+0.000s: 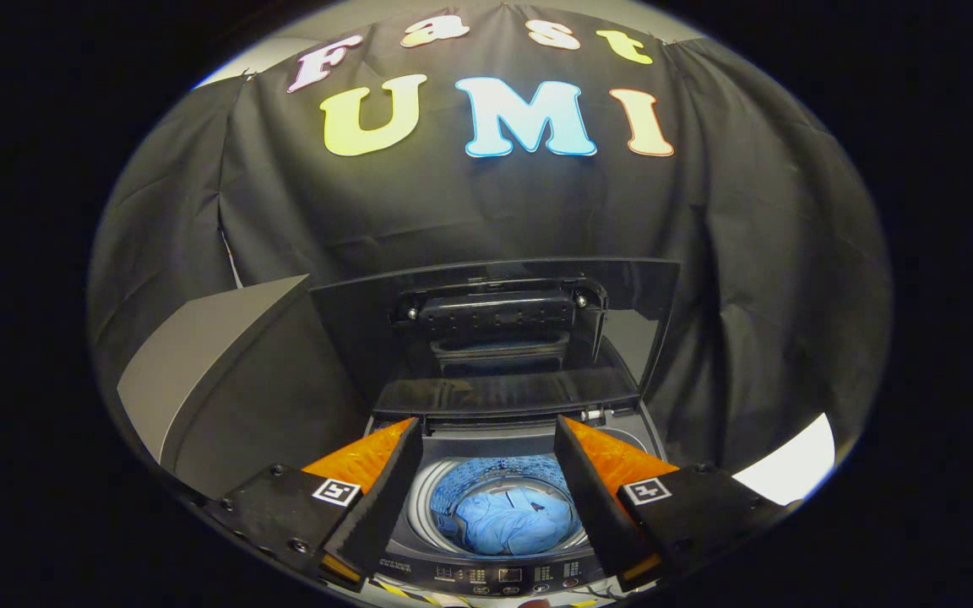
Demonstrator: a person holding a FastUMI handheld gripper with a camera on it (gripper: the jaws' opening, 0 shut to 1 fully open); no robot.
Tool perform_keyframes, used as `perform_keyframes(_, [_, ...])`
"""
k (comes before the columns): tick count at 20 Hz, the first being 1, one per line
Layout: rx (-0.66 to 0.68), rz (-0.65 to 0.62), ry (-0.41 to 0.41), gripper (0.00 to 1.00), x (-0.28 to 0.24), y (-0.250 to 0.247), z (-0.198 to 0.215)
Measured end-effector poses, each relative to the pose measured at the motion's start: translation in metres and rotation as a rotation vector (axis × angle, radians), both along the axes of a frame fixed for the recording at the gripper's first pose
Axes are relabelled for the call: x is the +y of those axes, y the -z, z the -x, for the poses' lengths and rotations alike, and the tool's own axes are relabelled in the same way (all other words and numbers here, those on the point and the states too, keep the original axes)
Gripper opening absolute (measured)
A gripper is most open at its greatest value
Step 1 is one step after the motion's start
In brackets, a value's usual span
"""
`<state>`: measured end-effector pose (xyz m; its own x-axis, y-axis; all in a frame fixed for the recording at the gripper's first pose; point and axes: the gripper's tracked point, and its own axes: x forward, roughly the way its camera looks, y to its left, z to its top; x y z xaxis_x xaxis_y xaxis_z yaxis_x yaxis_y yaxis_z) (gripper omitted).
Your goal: Put the clothes into the washing machine and then close the washing machine lid.
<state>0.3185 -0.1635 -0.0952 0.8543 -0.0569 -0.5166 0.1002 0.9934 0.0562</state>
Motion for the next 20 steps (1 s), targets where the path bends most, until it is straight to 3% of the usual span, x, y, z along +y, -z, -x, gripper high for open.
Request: perform_keyframes(20, [-0.034, 0.018, -0.013, 0.97, -0.007, -0.014, 0.005])
